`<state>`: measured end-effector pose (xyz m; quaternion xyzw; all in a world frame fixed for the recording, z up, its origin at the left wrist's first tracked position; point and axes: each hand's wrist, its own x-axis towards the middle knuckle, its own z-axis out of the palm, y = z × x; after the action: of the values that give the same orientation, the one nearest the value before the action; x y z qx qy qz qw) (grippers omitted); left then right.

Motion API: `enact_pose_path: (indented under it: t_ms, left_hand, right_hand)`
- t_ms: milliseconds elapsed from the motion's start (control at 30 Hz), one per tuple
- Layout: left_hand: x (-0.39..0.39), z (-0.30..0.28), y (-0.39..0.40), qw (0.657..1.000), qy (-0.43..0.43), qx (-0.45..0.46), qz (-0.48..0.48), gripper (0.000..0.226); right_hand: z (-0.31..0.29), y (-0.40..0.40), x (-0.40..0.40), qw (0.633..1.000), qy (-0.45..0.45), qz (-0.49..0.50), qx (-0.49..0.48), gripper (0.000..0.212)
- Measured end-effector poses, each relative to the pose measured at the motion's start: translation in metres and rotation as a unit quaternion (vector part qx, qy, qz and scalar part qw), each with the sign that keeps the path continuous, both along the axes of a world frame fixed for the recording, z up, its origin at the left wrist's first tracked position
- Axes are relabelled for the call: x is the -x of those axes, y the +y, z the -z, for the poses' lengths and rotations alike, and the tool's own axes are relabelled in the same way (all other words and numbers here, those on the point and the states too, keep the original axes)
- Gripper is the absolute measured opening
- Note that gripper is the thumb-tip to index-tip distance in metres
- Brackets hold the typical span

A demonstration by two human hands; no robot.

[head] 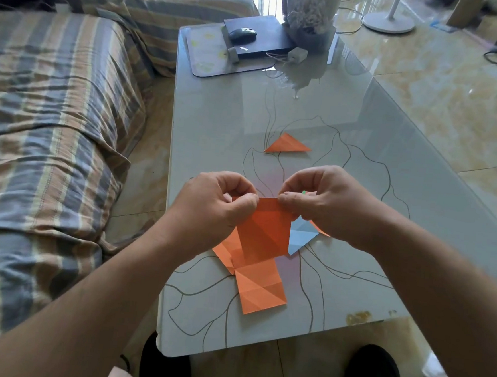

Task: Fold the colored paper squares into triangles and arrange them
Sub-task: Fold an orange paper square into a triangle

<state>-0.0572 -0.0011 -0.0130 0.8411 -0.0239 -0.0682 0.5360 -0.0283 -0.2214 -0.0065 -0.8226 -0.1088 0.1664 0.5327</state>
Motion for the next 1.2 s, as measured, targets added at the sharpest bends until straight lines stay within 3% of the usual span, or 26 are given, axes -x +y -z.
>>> enact_pose_path:
  t_ms: [567, 833, 1067, 1200]
  left_hand:
    - [-0.003, -0.007, 0.012, 0.999, 0.007, -0.037, 0.003, 0.008]
    - [-0.001, -0.014, 0.013, 0.998, 0.023, -0.054, 0.012, 0.026]
    - [-0.001, -0.007, 0.011, 0.998, 0.041, -0.020, 0.039, 0.021]
    - [0.001, -0.008, 0.003, 0.993, 0.091, 0.044, 0.056, 0.023]
  right_hand:
    - [-0.009, -0.013, -0.004, 1.000, 0.006, 0.012, 0.028, 0.012]
    - [-0.009, -0.016, -0.004, 0.999, 0.005, 0.025, 0.038, 0.014]
    - [-0.012, -0.017, -0.002, 0.992, 0.108, -0.049, 0.045, 0.008]
    - [-0.011, -0.009, 0.003, 0.997, 0.060, -0.039, 0.008, 0.010]
